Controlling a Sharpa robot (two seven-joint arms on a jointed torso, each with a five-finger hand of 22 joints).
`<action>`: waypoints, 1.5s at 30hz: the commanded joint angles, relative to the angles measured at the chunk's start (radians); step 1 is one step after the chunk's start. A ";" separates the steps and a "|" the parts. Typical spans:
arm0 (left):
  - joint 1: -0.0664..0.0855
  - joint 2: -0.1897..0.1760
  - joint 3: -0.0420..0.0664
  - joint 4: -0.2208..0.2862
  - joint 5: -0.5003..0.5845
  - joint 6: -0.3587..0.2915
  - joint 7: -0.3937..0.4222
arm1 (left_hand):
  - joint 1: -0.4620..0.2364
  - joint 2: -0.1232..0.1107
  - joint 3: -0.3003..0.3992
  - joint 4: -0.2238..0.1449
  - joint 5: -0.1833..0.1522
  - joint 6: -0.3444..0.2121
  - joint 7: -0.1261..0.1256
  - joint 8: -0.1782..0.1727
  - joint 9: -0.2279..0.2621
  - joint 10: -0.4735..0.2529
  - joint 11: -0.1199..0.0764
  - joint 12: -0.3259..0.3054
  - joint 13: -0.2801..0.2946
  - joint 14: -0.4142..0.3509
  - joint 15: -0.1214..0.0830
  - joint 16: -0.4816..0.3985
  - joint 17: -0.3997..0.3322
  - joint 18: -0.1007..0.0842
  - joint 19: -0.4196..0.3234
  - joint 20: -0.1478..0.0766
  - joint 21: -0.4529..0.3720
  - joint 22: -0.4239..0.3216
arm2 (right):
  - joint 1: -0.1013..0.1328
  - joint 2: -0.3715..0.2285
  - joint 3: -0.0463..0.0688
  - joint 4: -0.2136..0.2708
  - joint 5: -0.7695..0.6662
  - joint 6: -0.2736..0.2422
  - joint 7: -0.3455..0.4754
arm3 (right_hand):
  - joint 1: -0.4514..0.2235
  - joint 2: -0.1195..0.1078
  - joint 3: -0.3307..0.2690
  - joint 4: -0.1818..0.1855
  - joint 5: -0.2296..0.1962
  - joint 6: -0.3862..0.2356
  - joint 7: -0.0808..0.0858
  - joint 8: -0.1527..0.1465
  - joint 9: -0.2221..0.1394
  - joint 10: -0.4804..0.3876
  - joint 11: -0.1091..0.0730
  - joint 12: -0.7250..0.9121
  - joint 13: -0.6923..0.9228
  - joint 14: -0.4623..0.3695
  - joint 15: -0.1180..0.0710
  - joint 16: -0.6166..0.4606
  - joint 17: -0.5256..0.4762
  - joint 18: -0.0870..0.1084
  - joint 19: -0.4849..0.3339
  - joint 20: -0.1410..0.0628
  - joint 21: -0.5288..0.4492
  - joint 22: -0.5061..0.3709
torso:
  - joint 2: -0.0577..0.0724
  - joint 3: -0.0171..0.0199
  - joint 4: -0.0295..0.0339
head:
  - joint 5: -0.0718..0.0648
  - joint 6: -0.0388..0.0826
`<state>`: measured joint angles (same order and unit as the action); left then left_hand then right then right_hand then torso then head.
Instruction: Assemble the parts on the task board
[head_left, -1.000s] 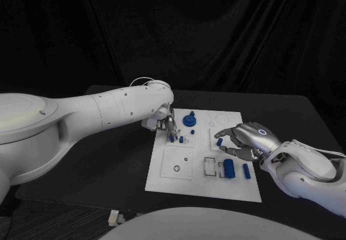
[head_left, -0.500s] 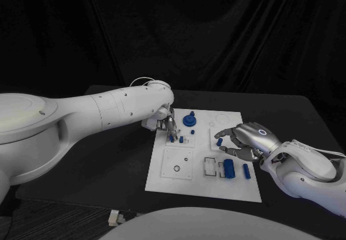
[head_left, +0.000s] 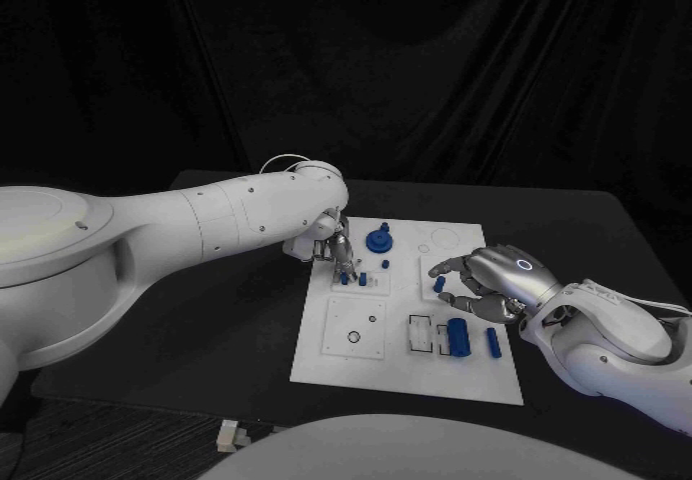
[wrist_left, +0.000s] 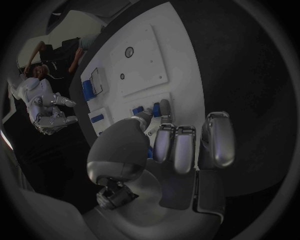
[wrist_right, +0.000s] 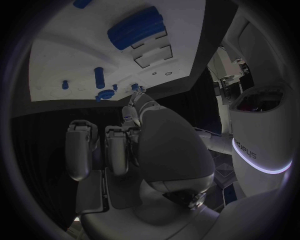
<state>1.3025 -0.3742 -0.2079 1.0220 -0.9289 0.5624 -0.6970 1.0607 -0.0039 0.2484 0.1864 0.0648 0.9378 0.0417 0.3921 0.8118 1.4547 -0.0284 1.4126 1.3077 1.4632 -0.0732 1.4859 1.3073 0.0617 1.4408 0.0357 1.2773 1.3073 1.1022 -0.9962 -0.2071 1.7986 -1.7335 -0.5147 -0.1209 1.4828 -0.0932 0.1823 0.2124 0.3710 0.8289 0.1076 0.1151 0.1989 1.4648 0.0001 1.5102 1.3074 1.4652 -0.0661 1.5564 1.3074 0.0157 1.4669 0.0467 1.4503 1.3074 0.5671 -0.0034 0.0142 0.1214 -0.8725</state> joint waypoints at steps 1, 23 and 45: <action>-0.006 -0.003 -0.005 0.001 -0.009 0.006 -0.058 | -0.020 -0.001 -0.017 0.009 -0.008 0.005 0.009 -0.011 0.003 0.005 0.004 0.004 0.090 0.054 -0.003 -0.003 0.126 -0.001 0.006 0.001 -0.001 0.183 | -0.003 0.001 0.000 0.000 -0.002 0.003 -0.018 | 0.007 0.001 0.008 0.000 0.005 -0.002 0.000 -0.007 -0.001 0.045 0.004 -0.005 0.162 0.097 0.007 -0.003 0.223 0.018 0.037 0.005 -0.006 0.219 | 0.000 -0.0001 0.0000 | 0.000 0.000; -0.006 -0.027 -0.005 0.031 -0.009 -0.016 -0.055 | -0.007 0.008 -0.079 0.039 -0.008 0.023 -0.012 0.065 0.143 0.008 -0.012 0.001 0.090 0.056 -0.015 -0.008 0.123 -0.001 0.011 -0.009 -0.004 0.184 | -0.007 0.000 0.000 -0.003 -0.002 0.005 -0.019 | 0.007 0.001 0.008 0.000 0.005 -0.002 0.000 -0.007 -0.001 0.045 0.004 -0.005 0.162 0.097 0.007 -0.003 0.223 0.018 0.037 0.005 -0.006 0.219 | 0.000 0.0000 -0.0002 | -0.002 0.000; 0.087 -0.220 -0.004 0.275 -0.009 -0.355 0.115 | -0.097 0.036 -0.233 0.108 0.055 -0.031 -0.019 0.137 0.311 0.028 -0.018 0.025 0.116 0.070 -0.021 0.012 0.154 -0.007 0.027 -0.016 0.022 0.192 | -0.008 -0.011 0.001 -0.002 -0.002 0.002 -0.022 | 0.008 0.000 0.010 0.000 0.005 -0.002 0.001 -0.008 -0.003 0.043 0.004 -0.008 0.157 0.097 0.007 -0.003 0.224 0.018 0.036 0.005 -0.008 0.218 | -0.001 -0.0001 0.0000 | -0.009 0.000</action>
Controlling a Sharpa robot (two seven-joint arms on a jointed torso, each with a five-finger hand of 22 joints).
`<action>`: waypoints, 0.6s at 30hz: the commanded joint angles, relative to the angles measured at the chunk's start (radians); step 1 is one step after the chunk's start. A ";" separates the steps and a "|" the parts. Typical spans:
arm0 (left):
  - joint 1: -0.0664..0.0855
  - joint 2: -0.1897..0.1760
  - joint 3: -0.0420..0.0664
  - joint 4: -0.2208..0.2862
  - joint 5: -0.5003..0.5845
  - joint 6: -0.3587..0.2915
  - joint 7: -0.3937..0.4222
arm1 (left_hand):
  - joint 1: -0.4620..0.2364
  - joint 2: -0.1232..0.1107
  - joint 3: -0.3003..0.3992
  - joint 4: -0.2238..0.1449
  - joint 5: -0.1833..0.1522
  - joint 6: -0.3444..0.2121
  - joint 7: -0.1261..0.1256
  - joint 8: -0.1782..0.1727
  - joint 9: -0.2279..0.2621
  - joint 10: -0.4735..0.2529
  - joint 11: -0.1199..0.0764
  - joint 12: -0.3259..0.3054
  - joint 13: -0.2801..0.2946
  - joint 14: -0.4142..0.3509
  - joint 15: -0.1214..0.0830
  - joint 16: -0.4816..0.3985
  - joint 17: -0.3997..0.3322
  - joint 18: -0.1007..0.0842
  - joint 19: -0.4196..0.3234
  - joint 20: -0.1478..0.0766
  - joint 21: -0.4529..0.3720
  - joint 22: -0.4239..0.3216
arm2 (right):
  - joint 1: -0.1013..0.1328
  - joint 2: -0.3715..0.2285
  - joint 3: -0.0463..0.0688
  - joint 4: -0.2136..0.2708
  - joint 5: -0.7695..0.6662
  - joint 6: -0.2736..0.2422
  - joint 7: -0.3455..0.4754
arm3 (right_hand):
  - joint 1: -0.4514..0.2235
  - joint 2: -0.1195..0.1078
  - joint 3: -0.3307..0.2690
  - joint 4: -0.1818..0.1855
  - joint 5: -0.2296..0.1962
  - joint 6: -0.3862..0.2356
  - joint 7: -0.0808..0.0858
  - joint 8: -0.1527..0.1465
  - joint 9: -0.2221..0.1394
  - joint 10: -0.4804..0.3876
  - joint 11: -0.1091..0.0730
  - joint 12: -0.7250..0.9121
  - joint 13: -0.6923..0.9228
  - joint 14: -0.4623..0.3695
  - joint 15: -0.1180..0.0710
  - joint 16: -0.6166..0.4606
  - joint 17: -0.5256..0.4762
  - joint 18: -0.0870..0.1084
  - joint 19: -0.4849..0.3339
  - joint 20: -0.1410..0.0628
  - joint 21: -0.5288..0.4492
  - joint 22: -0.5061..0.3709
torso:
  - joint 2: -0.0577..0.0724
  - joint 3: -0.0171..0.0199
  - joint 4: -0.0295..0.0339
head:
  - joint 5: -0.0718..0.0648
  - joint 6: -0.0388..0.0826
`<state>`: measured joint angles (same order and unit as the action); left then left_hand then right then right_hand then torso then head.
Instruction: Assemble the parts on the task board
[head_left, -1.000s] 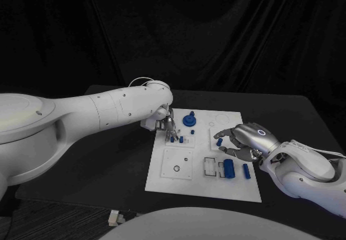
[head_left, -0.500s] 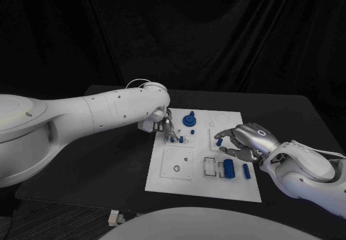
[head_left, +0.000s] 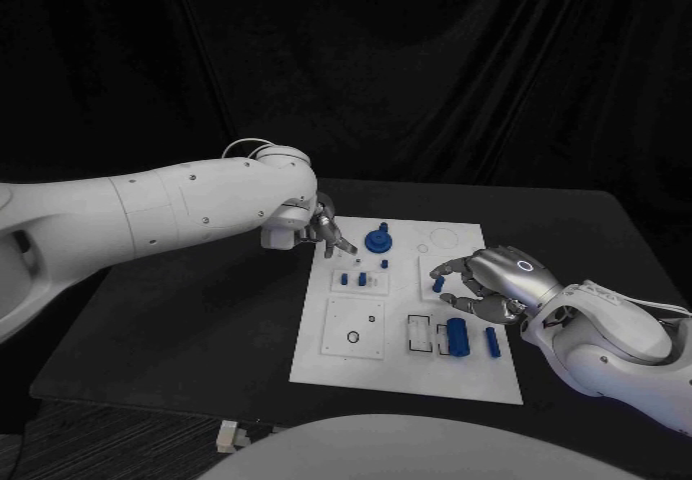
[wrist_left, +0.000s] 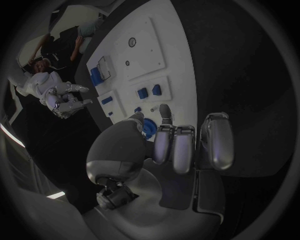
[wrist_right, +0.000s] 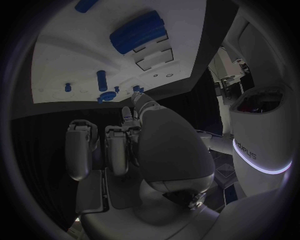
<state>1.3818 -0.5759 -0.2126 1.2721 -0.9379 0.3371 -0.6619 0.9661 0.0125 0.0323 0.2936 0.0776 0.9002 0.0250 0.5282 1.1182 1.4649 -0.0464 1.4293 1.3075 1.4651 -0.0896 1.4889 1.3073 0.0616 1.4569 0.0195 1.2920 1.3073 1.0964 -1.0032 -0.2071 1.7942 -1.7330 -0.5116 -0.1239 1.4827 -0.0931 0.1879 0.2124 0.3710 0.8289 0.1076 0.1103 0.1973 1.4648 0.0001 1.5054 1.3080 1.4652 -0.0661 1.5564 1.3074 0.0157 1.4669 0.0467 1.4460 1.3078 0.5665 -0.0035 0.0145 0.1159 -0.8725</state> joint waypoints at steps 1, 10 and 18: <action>0.012 -0.034 0.001 0.040 0.000 -0.160 0.096 | -0.003 0.031 -0.023 0.000 0.062 0.010 -0.003 0.002 0.006 0.018 -0.001 0.009 0.118 0.069 -0.005 0.011 0.156 -0.007 0.011 0.000 0.010 0.192 | -0.002 -0.006 0.001 0.003 -0.003 -0.002 -0.019 | 0.008 0.000 0.005 0.000 0.005 -0.002 0.001 -0.003 -0.001 0.043 0.004 -0.003 0.156 0.097 0.007 -0.003 0.224 0.018 0.036 0.005 -0.004 0.218 | 0.000 -0.0001 -0.0002 | -0.003 0.000; 0.026 -0.119 0.000 0.112 0.000 -0.322 0.266 | 0.160 0.063 -0.056 -0.004 0.192 0.053 -0.026 0.018 0.026 0.046 -0.019 0.051 0.162 0.082 -0.019 0.037 0.194 -0.014 0.024 -0.014 0.052 0.202 | -0.002 -0.014 0.001 0.004 -0.002 -0.006 -0.020 | 0.008 0.000 0.005 0.000 0.006 -0.002 0.001 -0.003 -0.001 0.042 0.004 -0.005 0.155 0.097 0.007 -0.003 0.225 0.018 0.036 0.005 -0.003 0.218 | -0.001 0.0011 -0.0019 | 0.003 0.000; 0.020 -0.121 0.000 0.123 -0.062 -0.419 0.543 | 0.568 -0.008 0.082 -0.008 0.131 -0.040 0.078 -0.252 -0.293 -0.459 0.080 -0.678 -0.500 -0.286 0.066 -0.379 -0.303 0.021 -0.171 0.050 -0.216 0.134 | -0.002 -0.018 0.001 0.007 -0.002 -0.015 -0.015 | 0.008 -0.001 0.005 0.000 0.006 -0.002 0.001 -0.003 -0.002 0.041 0.005 -0.005 0.153 0.097 0.007 -0.003 0.224 0.018 0.037 0.005 -0.003 0.218 | 0.000 0.0001 0.0001 | -0.007 0.000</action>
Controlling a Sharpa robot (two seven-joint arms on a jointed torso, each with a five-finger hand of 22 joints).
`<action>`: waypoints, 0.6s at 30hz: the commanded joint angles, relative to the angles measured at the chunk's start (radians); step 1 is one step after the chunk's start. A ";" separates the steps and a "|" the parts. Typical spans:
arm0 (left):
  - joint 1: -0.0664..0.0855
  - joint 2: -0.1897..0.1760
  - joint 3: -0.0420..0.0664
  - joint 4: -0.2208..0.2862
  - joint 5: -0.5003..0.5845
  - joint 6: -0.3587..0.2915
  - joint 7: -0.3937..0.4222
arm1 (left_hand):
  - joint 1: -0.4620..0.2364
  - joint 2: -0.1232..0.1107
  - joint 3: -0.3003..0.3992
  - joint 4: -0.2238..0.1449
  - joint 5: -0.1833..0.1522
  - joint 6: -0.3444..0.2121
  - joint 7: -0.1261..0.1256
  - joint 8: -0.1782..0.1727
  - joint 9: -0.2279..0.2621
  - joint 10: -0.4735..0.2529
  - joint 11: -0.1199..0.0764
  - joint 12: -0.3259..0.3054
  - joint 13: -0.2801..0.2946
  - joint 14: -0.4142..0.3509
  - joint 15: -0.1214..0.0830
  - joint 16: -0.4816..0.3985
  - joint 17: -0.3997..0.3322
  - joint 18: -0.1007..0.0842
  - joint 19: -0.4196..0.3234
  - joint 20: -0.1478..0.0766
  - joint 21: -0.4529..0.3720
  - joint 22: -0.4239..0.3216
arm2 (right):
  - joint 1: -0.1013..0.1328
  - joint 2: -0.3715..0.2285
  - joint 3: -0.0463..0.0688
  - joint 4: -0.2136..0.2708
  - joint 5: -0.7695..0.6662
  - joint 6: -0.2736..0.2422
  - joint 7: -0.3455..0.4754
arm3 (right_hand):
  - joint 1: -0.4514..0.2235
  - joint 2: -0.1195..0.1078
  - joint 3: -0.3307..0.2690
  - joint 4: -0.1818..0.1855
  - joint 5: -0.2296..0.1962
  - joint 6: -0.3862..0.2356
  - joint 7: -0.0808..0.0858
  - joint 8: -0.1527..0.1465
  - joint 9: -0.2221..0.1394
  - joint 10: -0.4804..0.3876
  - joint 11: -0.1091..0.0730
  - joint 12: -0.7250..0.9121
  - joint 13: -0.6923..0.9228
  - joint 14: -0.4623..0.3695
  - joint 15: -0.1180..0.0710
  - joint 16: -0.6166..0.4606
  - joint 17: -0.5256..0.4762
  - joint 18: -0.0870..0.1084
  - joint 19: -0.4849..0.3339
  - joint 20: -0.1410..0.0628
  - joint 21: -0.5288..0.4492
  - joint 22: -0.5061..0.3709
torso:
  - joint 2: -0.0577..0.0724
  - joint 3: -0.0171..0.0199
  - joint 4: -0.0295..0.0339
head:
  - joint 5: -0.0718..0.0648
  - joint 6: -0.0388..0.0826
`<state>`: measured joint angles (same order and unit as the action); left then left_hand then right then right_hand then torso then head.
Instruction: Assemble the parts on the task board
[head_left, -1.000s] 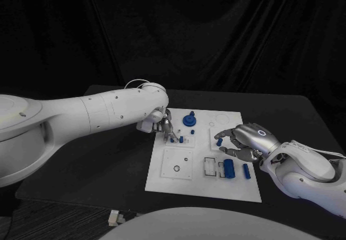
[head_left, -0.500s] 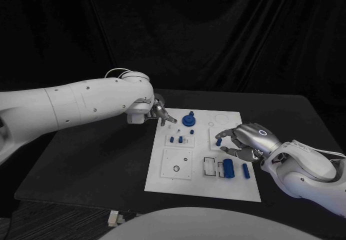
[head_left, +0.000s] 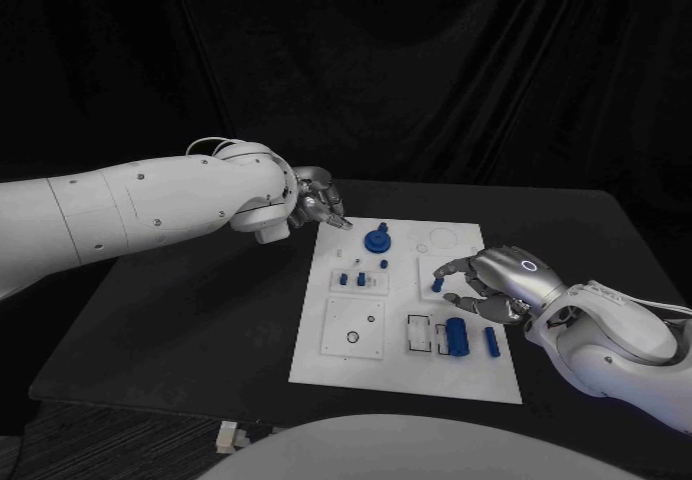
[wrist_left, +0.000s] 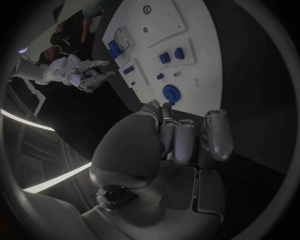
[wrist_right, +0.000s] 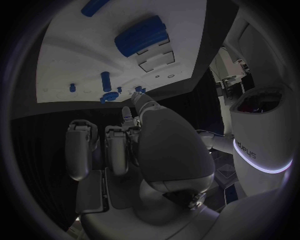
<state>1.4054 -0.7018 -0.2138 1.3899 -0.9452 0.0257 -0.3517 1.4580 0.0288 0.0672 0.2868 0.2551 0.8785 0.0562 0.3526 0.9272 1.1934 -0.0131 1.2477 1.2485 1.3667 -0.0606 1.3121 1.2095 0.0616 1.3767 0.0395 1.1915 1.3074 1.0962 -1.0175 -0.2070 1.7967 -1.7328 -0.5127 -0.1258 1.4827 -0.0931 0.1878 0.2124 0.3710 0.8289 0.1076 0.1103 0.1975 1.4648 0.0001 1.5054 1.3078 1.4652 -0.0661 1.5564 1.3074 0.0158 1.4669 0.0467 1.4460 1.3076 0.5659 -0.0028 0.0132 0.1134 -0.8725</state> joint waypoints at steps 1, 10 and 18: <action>-0.008 0.006 0.001 0.006 -0.095 -0.129 0.274 | 0.094 -0.024 0.067 0.004 -0.053 -0.049 0.059 -0.110 -0.132 -0.226 0.054 -0.548 -0.475 -0.259 0.050 -0.277 -0.288 0.028 -0.119 0.031 -0.153 0.124 | -0.002 -0.005 0.001 0.006 -0.002 -0.019 -0.010 | 0.008 -0.001 0.006 0.000 0.006 -0.002 0.001 -0.003 -0.002 0.041 0.005 -0.006 0.153 0.097 0.007 -0.003 0.225 0.018 0.037 0.005 -0.002 0.219 | 0.001 -0.0008 0.0014 | -0.006 0.000; -0.056 0.039 0.001 -0.031 -0.630 -0.338 0.472 | 0.135 -0.167 0.183 -0.008 -0.149 -0.031 -0.056 -0.287 -0.484 -0.439 0.038 -0.955 -0.899 -0.036 0.017 -0.199 -0.283 0.025 0.007 0.027 -0.028 0.146 | -0.002 -0.019 0.000 0.022 -0.001 -0.056 0.010 | 0.009 -0.003 0.006 0.000 0.006 0.003 0.001 -0.001 -0.002 0.043 0.004 -0.003 0.157 0.097 0.007 -0.003 0.224 0.017 0.039 0.005 0.001 0.220 | 0.002 -0.0008 0.0007 | -0.013 0.000; -0.109 0.146 0.001 -0.132 -0.892 -0.328 0.514 | 0.116 -0.187 0.168 -0.027 -0.149 0.019 -0.059 -0.277 -0.568 -0.437 -0.014 -0.957 -0.984 0.038 -0.017 -0.068 -0.158 0.015 0.049 0.012 0.019 0.162 | -0.002 -0.023 0.000 0.036 0.001 -0.081 0.027 | 0.010 -0.007 0.006 -0.002 0.006 0.007 0.001 0.001 -0.002 0.043 0.005 -0.004 0.156 0.097 0.007 -0.003 0.223 0.017 0.040 0.005 0.002 0.220 | 0.002 -0.0008 0.0011 | -0.020 0.000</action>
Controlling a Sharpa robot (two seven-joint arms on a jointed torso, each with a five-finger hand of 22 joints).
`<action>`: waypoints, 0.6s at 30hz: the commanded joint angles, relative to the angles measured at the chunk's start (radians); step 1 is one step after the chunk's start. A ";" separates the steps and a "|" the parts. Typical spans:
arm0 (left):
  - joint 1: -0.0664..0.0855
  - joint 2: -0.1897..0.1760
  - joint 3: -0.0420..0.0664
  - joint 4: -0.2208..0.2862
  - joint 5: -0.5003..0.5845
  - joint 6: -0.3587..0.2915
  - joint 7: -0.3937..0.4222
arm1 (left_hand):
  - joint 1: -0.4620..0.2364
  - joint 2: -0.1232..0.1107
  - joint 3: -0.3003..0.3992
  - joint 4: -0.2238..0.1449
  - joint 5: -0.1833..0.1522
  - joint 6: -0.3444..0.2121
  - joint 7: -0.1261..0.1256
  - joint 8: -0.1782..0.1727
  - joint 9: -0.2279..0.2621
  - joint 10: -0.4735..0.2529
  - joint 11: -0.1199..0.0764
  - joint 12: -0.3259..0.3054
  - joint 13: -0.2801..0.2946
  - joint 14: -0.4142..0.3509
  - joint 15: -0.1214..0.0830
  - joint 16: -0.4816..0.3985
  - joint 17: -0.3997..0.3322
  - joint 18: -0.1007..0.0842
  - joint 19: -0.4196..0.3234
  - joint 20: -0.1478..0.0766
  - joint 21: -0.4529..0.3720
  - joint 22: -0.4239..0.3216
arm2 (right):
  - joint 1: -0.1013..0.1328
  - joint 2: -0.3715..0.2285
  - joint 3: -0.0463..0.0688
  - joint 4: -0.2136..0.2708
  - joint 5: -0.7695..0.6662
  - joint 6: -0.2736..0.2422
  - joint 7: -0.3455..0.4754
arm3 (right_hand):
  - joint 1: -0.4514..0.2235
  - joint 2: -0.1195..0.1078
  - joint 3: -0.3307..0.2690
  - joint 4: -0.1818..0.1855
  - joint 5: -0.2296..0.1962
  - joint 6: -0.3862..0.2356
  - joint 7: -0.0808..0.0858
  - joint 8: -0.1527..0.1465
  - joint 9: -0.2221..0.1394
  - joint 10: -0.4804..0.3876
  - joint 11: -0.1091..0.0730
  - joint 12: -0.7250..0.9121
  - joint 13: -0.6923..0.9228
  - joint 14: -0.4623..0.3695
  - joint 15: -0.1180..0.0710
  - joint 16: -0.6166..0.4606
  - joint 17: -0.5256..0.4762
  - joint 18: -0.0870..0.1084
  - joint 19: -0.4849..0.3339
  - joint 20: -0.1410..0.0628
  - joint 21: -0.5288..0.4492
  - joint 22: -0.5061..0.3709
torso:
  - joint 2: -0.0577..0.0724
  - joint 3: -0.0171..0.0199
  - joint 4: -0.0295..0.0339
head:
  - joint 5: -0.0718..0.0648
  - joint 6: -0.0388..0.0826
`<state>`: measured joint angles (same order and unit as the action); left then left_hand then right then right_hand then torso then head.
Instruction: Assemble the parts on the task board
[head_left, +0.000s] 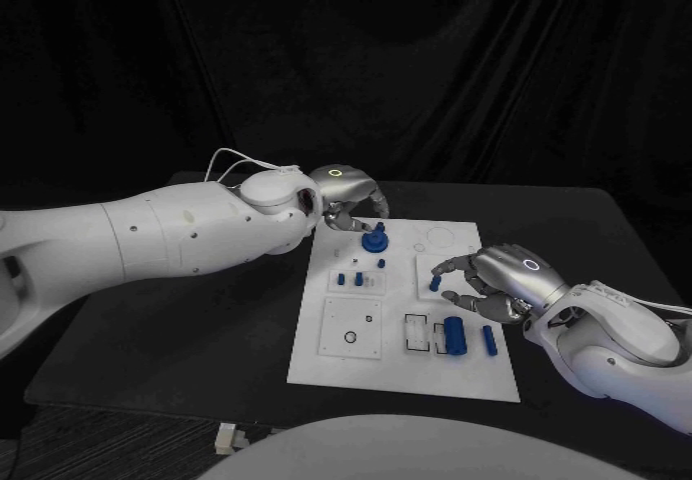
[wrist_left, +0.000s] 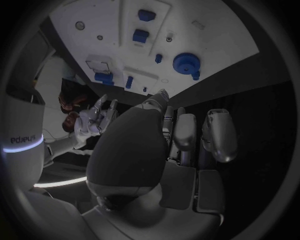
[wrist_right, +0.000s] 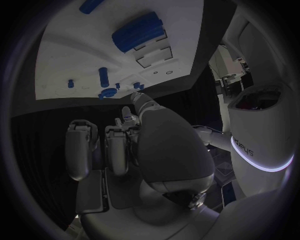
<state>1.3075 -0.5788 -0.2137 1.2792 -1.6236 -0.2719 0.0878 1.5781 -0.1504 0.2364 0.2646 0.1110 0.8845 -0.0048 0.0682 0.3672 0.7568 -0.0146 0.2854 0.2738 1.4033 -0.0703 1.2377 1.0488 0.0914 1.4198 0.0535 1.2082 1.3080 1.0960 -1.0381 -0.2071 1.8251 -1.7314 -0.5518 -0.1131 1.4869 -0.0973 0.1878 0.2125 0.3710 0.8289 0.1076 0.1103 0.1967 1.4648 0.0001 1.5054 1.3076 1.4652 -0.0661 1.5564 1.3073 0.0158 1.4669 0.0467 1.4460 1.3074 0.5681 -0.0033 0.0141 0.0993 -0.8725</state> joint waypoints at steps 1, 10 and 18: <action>-0.016 0.034 0.001 -0.031 -0.223 -0.020 0.072 | -0.006 -0.010 -0.003 -0.005 -0.005 0.014 0.002 0.007 -0.010 -0.001 -0.011 0.005 -0.011 0.001 -0.008 0.007 0.003 -0.015 0.007 -0.002 0.004 0.161 | -0.002 -0.003 0.000 0.009 0.000 -0.044 0.015 | 0.006 -0.003 0.006 -0.002 0.006 0.007 0.001 0.001 -0.001 0.043 0.005 -0.004 0.156 0.097 0.007 -0.003 0.223 0.017 0.040 0.005 0.002 0.220 | -0.001 -0.0002 0.0002 | -0.007 0.000; -0.054 0.101 0.001 -0.098 -0.261 0.018 0.059 | -0.040 -0.018 -0.019 -0.007 -0.026 0.041 0.004 0.010 -0.037 0.028 0.003 0.034 -0.024 0.000 -0.003 0.027 0.012 -0.016 0.011 -0.006 0.008 0.164 | -0.002 -0.006 0.000 0.015 0.002 -0.052 0.022 | 0.006 -0.005 0.005 -0.002 0.006 0.010 0.002 0.002 -0.001 0.044 0.005 -0.004 0.156 0.097 0.007 -0.003 0.223 0.017 0.040 0.005 0.002 0.221 | 0.000 -0.0001 -0.0001 | -0.020 0.000; -0.075 0.120 0.001 -0.111 -0.320 0.049 0.056 | -0.067 -0.014 -0.029 -0.004 -0.048 0.075 0.008 0.021 -0.052 0.053 -0.007 0.054 -0.028 0.008 -0.009 0.046 0.025 -0.018 0.019 -0.009 0.018 0.167 | -0.002 -0.002 0.000 0.012 0.006 -0.044 0.019 | 0.006 -0.006 0.005 -0.002 0.006 0.012 0.002 0.003 -0.001 0.043 0.005 -0.005 0.155 0.096 0.007 -0.004 0.222 0.017 0.040 0.005 0.002 0.221 | 0.001 0.0004 -0.0014 | -0.015 0.000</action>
<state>1.2365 -0.4625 -0.2136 1.1695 -1.8821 -0.2513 0.1295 1.5205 -0.1676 0.2138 0.2623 0.0679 0.9524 0.0026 0.0853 0.3168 0.8078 -0.0181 0.3339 0.2466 1.4065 -0.0735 1.2779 1.0769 0.0917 1.4343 0.0434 1.2240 1.3078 1.0960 -1.0412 -0.2071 1.8368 -1.7281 -0.5807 -0.0965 1.4869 -0.0973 0.1878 0.2124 0.3710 0.8324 0.1111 0.1103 0.1968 1.4648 0.0001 1.5054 1.3075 1.4652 -0.0661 1.5563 1.3073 0.0158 1.4669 0.0467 1.4460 1.3073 0.5685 -0.0034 0.0133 0.0799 -0.8725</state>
